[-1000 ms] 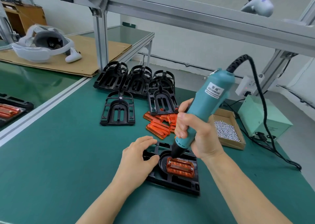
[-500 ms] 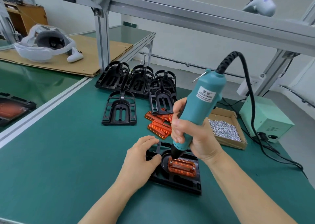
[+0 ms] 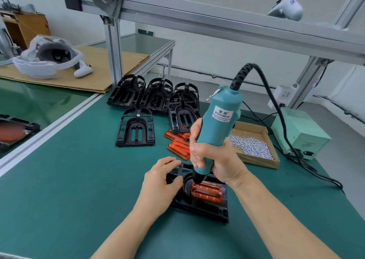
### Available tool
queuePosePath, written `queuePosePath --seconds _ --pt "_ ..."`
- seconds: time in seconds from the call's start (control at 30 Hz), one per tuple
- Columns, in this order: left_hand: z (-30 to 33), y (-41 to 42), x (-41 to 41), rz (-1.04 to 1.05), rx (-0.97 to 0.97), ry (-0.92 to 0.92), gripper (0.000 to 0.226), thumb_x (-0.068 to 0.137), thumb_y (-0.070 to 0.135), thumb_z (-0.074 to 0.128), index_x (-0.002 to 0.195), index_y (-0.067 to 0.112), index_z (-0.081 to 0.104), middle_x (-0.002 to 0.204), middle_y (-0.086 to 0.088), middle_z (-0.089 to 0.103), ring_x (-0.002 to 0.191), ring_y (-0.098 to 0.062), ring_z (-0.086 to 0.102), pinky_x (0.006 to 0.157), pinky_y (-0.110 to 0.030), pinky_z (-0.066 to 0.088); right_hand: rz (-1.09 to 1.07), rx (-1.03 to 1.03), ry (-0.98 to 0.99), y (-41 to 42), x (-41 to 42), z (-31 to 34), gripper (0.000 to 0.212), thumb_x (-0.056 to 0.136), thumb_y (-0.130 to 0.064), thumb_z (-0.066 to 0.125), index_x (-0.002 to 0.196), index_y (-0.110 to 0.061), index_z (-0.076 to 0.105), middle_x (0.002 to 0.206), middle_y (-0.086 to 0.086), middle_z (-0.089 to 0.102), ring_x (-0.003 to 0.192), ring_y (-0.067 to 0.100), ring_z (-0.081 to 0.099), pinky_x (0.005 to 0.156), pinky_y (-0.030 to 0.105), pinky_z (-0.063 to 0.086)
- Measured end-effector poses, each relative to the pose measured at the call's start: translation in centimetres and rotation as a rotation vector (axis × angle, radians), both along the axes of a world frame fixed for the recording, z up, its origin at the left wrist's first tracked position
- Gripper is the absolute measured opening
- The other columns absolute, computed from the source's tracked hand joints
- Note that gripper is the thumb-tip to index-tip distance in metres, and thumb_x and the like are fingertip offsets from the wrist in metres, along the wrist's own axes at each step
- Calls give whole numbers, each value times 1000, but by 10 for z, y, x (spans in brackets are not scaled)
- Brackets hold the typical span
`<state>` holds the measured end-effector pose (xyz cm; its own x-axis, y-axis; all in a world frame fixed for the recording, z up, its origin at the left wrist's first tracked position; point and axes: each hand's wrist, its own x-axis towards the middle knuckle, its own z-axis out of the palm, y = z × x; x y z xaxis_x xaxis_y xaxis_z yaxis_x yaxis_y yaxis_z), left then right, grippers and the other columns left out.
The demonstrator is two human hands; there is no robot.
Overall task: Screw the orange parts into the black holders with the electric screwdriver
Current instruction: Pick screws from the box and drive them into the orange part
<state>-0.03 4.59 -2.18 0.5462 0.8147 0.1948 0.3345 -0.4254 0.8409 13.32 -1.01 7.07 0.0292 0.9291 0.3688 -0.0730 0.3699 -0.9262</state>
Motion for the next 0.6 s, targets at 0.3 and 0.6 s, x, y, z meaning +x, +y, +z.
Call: queuePosePath --seconds 0.3,0.6 --pt "5 -2 0 -8 -23 31 40 89 20 60 128 24 58 130 21 47 122 -4 43 105 -23 33 -261 -20 204 -6 9 -1 19 71 -3 64 79 -20 59 48 3 43 39 15 39 50 24 41" --pt "5 -2 0 -4 -25 50 41 89 24 58 130 26 56 127 24 44 121 -1 38 100 -17 28 -504 -33 155 -1 -4 5 22 71 -4 63 66 -25 60 47 1 45 40 16 40 49 25 41"
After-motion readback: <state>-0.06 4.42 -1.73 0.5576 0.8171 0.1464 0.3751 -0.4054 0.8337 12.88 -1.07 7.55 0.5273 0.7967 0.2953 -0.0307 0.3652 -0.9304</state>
